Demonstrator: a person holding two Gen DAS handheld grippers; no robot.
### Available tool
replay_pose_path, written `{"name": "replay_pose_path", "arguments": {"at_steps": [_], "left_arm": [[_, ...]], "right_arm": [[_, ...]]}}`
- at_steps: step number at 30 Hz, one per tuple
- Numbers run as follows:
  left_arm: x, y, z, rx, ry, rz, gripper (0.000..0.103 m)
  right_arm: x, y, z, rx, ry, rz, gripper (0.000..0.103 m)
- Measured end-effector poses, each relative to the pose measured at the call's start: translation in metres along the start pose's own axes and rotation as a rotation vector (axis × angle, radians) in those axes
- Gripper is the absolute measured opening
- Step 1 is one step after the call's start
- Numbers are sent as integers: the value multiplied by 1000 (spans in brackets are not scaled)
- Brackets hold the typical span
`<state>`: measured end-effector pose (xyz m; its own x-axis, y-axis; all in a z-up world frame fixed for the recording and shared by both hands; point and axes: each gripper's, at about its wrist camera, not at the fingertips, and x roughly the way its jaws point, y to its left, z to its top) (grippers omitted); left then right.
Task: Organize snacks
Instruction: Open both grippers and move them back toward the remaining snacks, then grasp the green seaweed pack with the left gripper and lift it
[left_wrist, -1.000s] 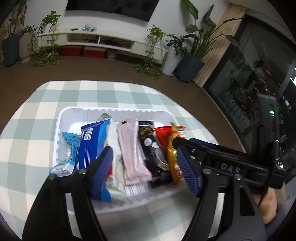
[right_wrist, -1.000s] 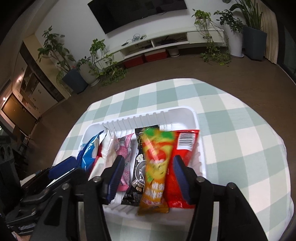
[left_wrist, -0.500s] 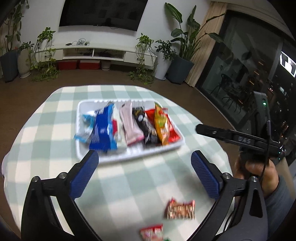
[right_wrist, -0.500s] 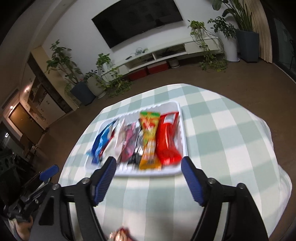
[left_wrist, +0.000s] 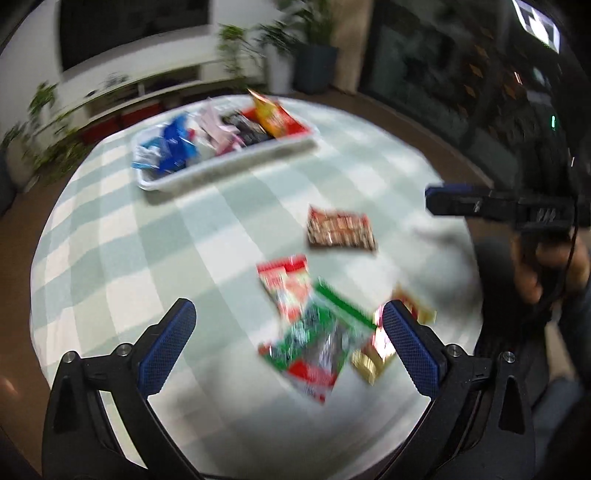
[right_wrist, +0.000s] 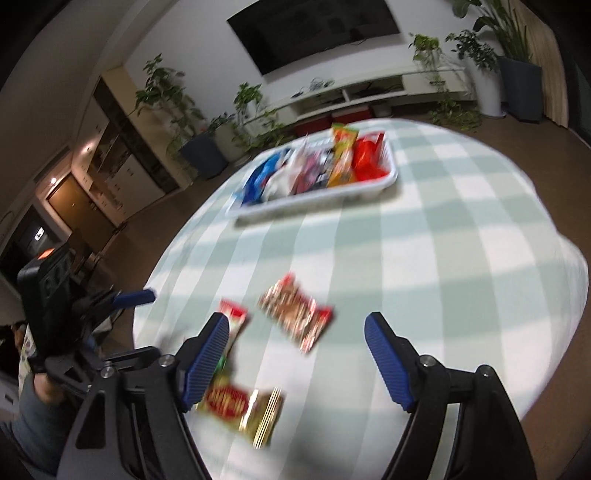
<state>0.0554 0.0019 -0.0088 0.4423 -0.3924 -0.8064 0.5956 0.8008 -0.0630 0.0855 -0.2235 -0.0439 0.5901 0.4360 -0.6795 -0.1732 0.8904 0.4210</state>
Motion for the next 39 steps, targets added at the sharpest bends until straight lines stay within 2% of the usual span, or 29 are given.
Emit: {"name": "replay_pose_path", "arguments": {"at_steps": [7, 12, 14, 17, 19, 21, 27, 28, 32, 39], "left_arm": [[8, -26, -6, 204, 65, -22, 98], [32, -33, -5, 284, 143, -42, 85], [42, -31, -5, 287, 168, -42, 80], [51, -25, -4, 276, 184, -46, 80], [54, -25, -3, 278, 190, -56, 75], [57, -25, -2, 282, 203, -76, 65], [63, -28, 1, 276, 227, -96, 61], [64, -28, 1, 268, 233, -107, 58], [65, -29, -2, 255, 249, -126, 36], [60, -24, -5, 184, 238, -134, 29]], "right_arm": [[4, 9, -30, 7, 41, 18, 78], [5, 17, -34, -8, 50, 30, 78], [4, 18, -35, -15, 50, 28, 78], [3, 19, -37, -16, 53, 28, 78], [3, 19, -37, -15, 55, 30, 78], [3, 19, -38, -14, 59, 30, 78], [6, 21, -40, -15, 69, 37, 78], [6, 21, -41, -16, 70, 36, 78], [6, 22, -41, -24, 70, 31, 78], [5, 25, -42, -39, 73, 25, 78]]}}
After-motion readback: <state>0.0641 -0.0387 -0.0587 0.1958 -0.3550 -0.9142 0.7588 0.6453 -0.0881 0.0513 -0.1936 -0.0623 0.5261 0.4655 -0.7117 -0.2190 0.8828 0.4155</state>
